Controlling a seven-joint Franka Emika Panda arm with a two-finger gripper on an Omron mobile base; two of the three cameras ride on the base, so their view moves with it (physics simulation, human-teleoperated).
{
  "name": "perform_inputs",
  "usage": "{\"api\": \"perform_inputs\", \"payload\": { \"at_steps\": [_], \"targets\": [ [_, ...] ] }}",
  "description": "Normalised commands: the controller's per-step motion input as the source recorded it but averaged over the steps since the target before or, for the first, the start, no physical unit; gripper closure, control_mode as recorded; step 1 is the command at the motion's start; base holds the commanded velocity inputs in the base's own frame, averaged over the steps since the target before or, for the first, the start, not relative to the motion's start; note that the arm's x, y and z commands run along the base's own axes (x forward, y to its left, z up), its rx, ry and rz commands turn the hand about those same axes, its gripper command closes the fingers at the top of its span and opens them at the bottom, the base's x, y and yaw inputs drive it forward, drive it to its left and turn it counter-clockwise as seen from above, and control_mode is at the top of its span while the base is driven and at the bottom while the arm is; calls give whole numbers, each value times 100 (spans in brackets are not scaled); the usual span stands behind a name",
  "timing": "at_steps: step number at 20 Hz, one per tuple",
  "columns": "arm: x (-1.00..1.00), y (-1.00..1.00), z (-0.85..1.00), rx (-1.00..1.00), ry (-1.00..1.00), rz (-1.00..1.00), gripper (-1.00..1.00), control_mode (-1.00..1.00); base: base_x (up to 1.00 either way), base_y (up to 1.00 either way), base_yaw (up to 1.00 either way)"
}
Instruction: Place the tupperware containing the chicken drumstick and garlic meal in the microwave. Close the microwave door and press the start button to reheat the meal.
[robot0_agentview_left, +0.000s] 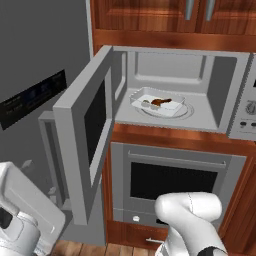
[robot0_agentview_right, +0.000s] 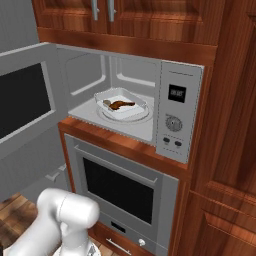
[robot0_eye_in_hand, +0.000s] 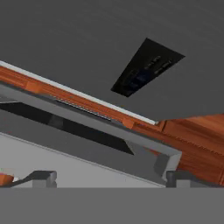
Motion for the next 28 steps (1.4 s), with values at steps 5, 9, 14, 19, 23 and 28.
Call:
{"api": "perform_inputs", "payload": {
  "at_steps": [5,9,14,19,23,28],
  "targets": [
    [9,26,-15,0,4,3,-100,-100,0,0,0],
    [15,0,-10,0,0,11,-100,-100,0,0,0],
    [7,-14,-12,1,0,15,-100,-100,0,0,0],
    [0,-50,-1,10,0,16,-100,-100,0,0,0],
    [0,-51,0,14,0,16,-100,-100,0,0,0],
    [6,-44,0,13,2,20,-100,-100,0,0,0]
  ]
}}
